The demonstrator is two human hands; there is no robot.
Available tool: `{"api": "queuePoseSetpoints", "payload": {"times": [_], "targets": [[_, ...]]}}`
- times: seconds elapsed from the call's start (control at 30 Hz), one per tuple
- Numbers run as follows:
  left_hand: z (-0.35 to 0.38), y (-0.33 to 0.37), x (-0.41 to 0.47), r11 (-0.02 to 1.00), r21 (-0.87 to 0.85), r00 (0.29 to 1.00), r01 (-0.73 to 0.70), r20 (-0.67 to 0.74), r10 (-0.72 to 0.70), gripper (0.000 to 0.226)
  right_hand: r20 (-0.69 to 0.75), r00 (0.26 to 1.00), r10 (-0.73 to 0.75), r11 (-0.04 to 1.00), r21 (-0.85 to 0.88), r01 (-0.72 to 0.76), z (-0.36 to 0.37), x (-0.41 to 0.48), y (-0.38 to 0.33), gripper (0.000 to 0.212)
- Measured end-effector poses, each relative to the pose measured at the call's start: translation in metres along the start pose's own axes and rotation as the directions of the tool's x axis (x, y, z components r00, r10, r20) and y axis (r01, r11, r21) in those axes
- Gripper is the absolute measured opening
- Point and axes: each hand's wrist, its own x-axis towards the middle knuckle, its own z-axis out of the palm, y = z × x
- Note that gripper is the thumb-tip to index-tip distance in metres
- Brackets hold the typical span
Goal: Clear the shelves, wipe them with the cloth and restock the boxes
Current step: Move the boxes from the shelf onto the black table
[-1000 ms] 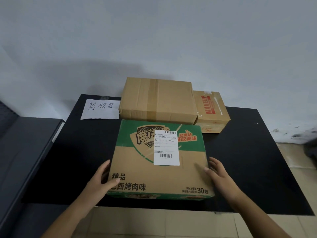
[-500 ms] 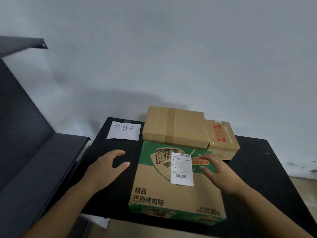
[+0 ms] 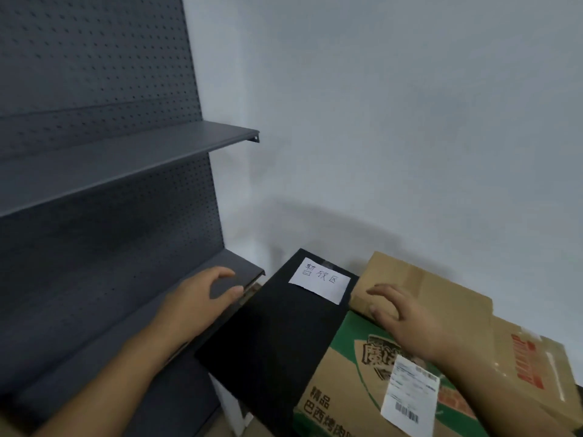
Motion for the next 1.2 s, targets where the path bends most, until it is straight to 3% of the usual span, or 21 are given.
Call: {"api": "queuePoseSetpoints", "payload": {"times": [0.17, 0.23, 0.43, 0.67, 0.83, 1.1, 1.2], "targets": [[-0.038, -0.018, -0.048, 0.987, 0.014, 0.976, 0.161, -0.152, -0.158, 0.056, 0.072, 0.975, -0.208, 0.978, 0.038, 0.206, 0.01, 0.046, -0.031, 0.029], [-0.054, -0.025, -0.071, 0.975, 0.036, 0.957, 0.22, -0.201, -0.208, 0.05, 0.112, 0.955, -0.274, 0.962, 0.046, 0.27, 0.017, 0.061, -0.047, 0.028], [-0.11, -0.052, -0.156, 0.907, 0.036, 0.845, 0.419, -0.382, -0.375, 0.055, 0.203, 0.853, -0.481, 0.876, 0.105, 0.47, 0.054, 0.087, -0.128, 0.027], [-0.162, -0.079, -0.29, 0.788, -0.059, 0.634, 0.613, -0.558, -0.535, 0.039, 0.285, 0.66, -0.695, 0.718, 0.216, 0.662, 0.117, 0.069, -0.252, 0.025], [-0.185, -0.101, -0.407, 0.686, -0.128, 0.467, 0.716, -0.643, -0.607, 0.049, 0.318, 0.504, -0.803, 0.591, 0.32, 0.741, 0.168, 0.024, -0.339, 0.022], [-0.214, -0.11, -0.586, 0.543, -0.249, 0.237, 0.802, -0.702, -0.672, 0.035, 0.382, 0.294, -0.876, 0.435, 0.365, 0.823, 0.234, -0.087, -0.47, 0.028], [-0.222, -0.125, -0.649, 0.509, -0.278, 0.172, 0.815, -0.722, -0.67, 0.04, 0.41, 0.213, -0.887, 0.379, 0.383, 0.842, 0.255, -0.135, -0.516, 0.028]]}}
